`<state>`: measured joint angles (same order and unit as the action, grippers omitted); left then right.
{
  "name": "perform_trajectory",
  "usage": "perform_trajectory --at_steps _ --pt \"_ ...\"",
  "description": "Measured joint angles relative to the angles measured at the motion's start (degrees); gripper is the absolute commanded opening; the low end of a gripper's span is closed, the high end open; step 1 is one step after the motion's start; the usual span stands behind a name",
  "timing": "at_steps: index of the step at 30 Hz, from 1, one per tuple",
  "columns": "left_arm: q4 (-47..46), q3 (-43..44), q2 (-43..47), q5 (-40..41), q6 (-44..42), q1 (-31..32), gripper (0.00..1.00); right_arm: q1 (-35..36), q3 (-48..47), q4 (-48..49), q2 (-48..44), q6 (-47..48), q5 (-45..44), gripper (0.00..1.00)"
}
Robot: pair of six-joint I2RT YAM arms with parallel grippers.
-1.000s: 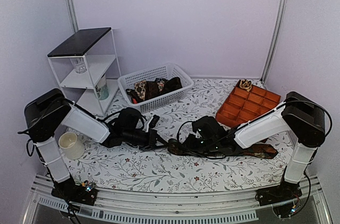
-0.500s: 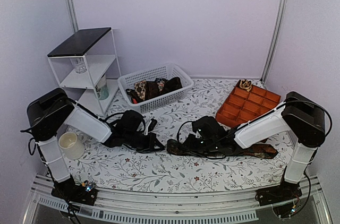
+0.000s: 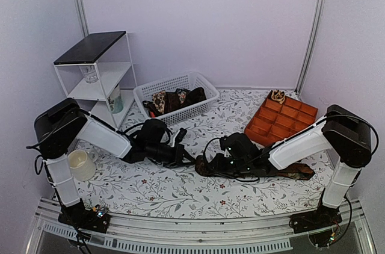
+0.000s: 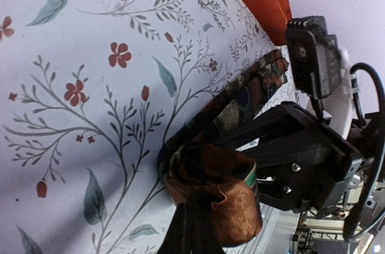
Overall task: Roll the ties
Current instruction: Roll the tie at the center of the board.
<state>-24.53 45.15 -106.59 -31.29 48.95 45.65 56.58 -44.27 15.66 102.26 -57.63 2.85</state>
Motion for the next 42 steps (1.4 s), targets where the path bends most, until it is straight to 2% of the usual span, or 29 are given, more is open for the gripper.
perform_trajectory --at_steps 15,25,42 --pt "2.8 5.0 -1.1 0.3 0.6 3.1 0.00 -2.1 5.7 5.0 -2.5 1.4 0.7 0.19" --pt "5.1 7.9 -3.5 1.7 0.6 3.8 0.00 -3.1 8.7 4.8 -5.2 0.7 -0.7 0.21" --pt "9.3 14.7 -8.5 2.7 0.6 6.1 0.00 -4.2 15.1 0.5 -14.8 -1.8 -7.7 0.26"
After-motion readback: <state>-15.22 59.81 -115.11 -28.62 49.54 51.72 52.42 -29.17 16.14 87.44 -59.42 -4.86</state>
